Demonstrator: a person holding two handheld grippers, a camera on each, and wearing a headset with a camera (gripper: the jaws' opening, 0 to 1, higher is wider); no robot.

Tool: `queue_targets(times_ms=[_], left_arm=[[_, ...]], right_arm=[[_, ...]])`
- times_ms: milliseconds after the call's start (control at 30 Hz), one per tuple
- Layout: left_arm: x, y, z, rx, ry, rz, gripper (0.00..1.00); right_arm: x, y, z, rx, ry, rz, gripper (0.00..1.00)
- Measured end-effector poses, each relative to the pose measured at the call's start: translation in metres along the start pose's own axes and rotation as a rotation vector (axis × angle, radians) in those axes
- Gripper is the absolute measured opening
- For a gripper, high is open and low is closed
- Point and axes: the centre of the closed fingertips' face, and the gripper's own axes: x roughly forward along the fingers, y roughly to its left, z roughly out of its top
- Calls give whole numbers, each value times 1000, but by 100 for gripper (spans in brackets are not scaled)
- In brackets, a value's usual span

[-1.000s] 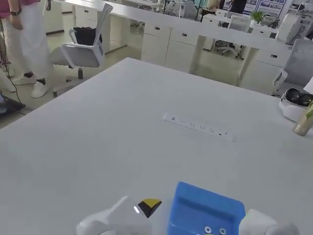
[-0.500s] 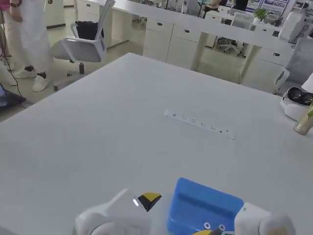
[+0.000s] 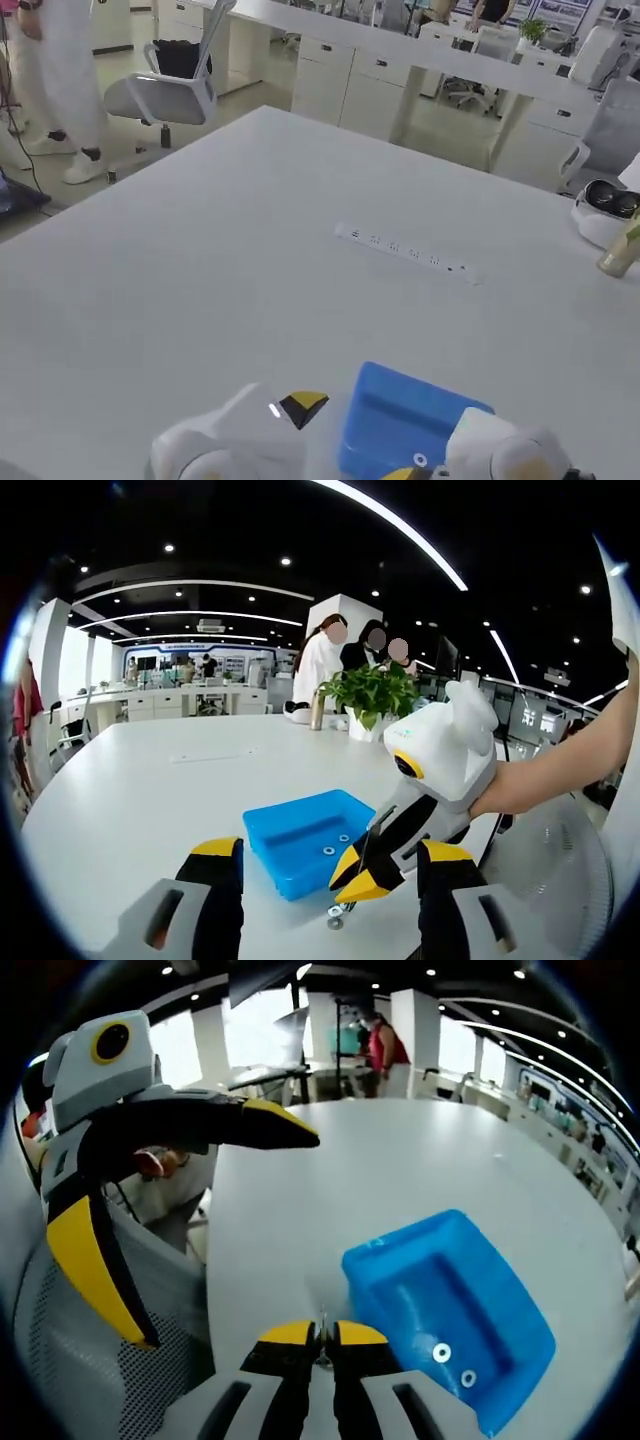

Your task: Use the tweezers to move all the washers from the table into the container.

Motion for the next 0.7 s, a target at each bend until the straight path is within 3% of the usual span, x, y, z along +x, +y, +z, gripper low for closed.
queue_targets(times_ms=[167,367,700], left_arm=[[0,0,0,-2,-2,2,71],[0,0,0,-38,-7,-9,72],[3,-8,-5,-37,22,-51,72]], right_arm=[[-1,1,0,28,-16,-6,4],[-5,1,-1,89,-87,-32,4],[-6,-2,1,163,-175,-63,4]])
